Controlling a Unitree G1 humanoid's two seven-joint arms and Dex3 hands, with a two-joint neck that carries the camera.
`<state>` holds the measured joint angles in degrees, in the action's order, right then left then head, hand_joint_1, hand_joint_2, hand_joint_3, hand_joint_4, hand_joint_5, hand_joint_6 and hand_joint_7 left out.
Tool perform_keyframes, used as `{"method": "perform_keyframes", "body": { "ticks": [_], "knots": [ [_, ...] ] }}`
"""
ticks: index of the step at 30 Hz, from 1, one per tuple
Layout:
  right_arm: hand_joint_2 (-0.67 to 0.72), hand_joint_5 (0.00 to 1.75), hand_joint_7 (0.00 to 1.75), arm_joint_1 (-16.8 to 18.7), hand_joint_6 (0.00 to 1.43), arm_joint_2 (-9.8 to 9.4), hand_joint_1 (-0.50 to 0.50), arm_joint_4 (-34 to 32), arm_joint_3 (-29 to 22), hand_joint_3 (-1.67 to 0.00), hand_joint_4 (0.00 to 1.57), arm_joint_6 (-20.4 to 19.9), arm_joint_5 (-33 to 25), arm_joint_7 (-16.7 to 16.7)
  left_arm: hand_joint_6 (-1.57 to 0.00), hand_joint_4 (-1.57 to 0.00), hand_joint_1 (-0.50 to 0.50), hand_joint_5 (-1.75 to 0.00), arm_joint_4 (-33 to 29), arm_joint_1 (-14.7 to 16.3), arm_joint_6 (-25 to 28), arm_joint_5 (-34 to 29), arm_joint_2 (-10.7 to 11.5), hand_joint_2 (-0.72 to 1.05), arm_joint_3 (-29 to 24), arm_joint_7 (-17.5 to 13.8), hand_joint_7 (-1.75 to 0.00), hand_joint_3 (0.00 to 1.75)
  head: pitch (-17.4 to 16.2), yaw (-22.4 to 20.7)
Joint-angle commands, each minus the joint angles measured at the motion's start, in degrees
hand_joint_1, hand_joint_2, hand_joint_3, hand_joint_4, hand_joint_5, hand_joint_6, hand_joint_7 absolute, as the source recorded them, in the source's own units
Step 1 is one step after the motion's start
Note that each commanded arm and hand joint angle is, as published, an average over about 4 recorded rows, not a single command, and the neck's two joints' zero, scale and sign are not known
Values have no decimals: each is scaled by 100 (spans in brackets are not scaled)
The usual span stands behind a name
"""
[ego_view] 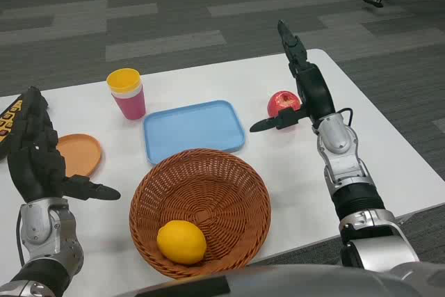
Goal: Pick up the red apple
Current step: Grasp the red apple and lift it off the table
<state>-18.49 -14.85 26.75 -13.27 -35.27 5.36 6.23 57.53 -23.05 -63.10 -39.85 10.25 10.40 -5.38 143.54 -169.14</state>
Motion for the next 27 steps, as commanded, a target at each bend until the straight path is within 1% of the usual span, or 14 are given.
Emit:
{"method": "perform_keyframes", "body": {
  "ticks": [1, 2, 3, 9, 14, 15, 16, 19, 22, 23, 24, 26, 27],
  "knots": [
    [60, 0, 0, -624, 0, -786, -25, 1234, 2689, 0, 0, -2168, -2039, -3092, 0, 0, -50, 0, -1001, -458, -387, -67, 0, -72, 106, 1853, 0, 9, 2283, -114],
    [60, 0, 0, -626, 0, -785, -25, 1232, 2689, 0, 0, -2168, -2039, -3092, 0, 0, -50, 0, -1005, -455, -387, -67, 1, -72, 105, 1854, 0, 9, 2064, -111],
    [60, 0, 0, -626, 0, -783, -25, 1228, 2689, 0, 0, -2168, -2039, -3092, 0, 0, -50, 0, -1011, -451, -387, -67, 3, -72, 103, 1856, 0, 9, 1396, -93],
    [60, 0, 0, -637, 0, -765, -25, 1245, 2722, 0, 0, -2168, -2039, -3092, 0, 0, -50, 0, -1016, -446, -387, -67, 10, -72, 85, 1856, 0, 9, 1330, -119],
    [60, 0, 0, -639, 0, -750, -25, 1247, 2722, 0, 0, -2168, -2039, -3092, 0, 0, -50, 0, -1018, -435, -387, -67, 12, -72, 74, 1856, 0, 9, 992, -107],
    [60, 0, 0, -639, 0, -748, -25, 1250, 2720, 0, 0, -2168, -2039, -3092, 0, 0, -50, 0, -1020, -433, -387, -67, 12, -72, 72, 1856, 0, 9, 983, -107],
    [60, 0, 0, -639, 0, -745, -25, 1252, 2718, 0, 0, -2168, -2039, -3090, 0, 0, -50, 0, -1022, -429, -387, -67, 12, -72, 70, 1856, 0, 9, 703, -87],
    [60, 0, 0, -628, 0, -739, -25, 1250, 2713, 0, 0, -2168, -2039, -3084, 0, 0, -50, 0, -1035, -398, -387, -71, 12, -72, 61, 1856, 0, 9, 149, -42],
    [60, 0, 0, -590, 0, -743, -25, 1232, 2711, 0, 0, -2163, -2043, -3084, 0, 0, -50, 0, -1060, -345, -387, -76, 12, -72, 54, 1856, 0, 9, 3, -13],
    [60, 0, 0, -579, 0, -752, -25, 1230, 2709, 0, 0, -2159, -2054, -3081, 0, 0, -50, 0, -1066, -334, -387, -76, 12, -72, 57, 1856, 0, 9, -321, 19],
    [60, 0, 0, -568, 0, -761, -25, 1228, 2707, 0, 0, -2155, -2065, -3079, 0, 0, -50, 0, -1073, -323, -387, -76, 12, -72, 59, 1856, 0, 9, -381, 21],
    [60, 0, 0, -542, 0, -778, -25, 1212, 2700, 0, 0, -2144, -2102, -3064, 0, 0, -50, 0, -1108, -288, -387, -69, 5, -72, 37, 1852, 0, 9, -1104, 79],
    [60, 0, 0, -531, 0, -780, -25, 1204, 2694, 0, 0, -2139, -2113, -3055, 0, 0, -50, 0, -1125, -273, -387, -65, 1, -72, 19, 1849, 0, 9, -1207, 65]
  ]
}}
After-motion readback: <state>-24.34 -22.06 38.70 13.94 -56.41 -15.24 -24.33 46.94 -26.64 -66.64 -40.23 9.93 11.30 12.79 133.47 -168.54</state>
